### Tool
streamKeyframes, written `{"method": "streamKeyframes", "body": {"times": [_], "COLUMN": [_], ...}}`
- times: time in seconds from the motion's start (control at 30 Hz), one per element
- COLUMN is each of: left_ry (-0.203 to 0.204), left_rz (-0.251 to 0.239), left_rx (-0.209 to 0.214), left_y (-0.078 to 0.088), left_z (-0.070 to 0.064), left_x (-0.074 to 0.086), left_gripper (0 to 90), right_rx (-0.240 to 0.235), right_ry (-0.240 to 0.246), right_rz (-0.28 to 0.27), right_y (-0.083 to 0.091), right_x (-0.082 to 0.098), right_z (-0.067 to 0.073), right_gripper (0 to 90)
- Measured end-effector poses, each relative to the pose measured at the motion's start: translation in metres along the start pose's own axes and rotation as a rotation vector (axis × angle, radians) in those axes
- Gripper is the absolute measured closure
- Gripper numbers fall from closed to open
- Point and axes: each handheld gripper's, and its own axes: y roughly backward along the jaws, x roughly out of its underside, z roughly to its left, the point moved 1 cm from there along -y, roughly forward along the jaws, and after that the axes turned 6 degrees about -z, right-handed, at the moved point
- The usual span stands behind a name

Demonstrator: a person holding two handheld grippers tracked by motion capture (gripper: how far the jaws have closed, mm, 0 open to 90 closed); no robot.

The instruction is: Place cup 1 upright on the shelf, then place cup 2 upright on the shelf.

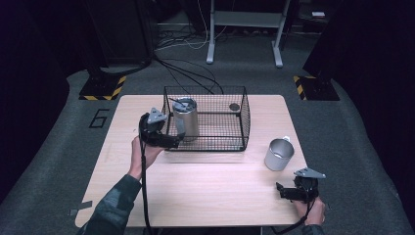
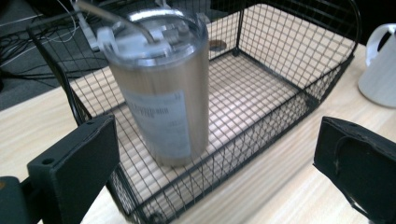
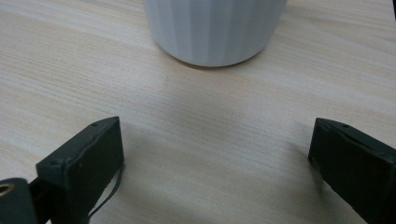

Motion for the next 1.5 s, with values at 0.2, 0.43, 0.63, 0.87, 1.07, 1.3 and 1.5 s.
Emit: {"method": "streamKeyframes", "body": {"times": [0.2,0.43,0.63,0.87,1.07,1.3,1.5], "left_ry": [0.008,0.020,0.039,0.090,0.121,0.154,0.168], "left_rz": [0.012,0.045,0.073,0.120,0.172,0.202,0.205], "left_rx": [0.002,0.002,0.000,-0.025,-0.052,-0.061,-0.064], "left_y": [0.005,0.008,0.010,0.010,0.005,-0.002,-0.006], "left_z": [-0.004,-0.007,-0.007,0.002,0.009,0.016,0.018], "left_x": [0.021,0.049,0.072,0.110,0.135,0.154,0.162], "left_gripper": [0.2,0.2,0.3,1.2,1.1,0.3,0.2], "right_rx": [0.000,0.000,0.000,0.001,0.001,0.001,0.001], "right_ry": [0.000,0.000,0.000,0.000,0.000,-0.001,0.000], "right_rz": [0.000,0.000,0.000,0.000,0.000,0.000,0.000], "right_y": [0.000,0.000,0.000,0.000,0.000,0.000,0.000], "right_x": [0.000,0.000,0.000,0.000,0.000,0.000,0.000], "right_z": [0.000,0.000,0.000,0.000,0.000,0.000,0.000], "right_gripper": [2.8,2.8,2.8,2.8,2.8,2.8,2.8]}}
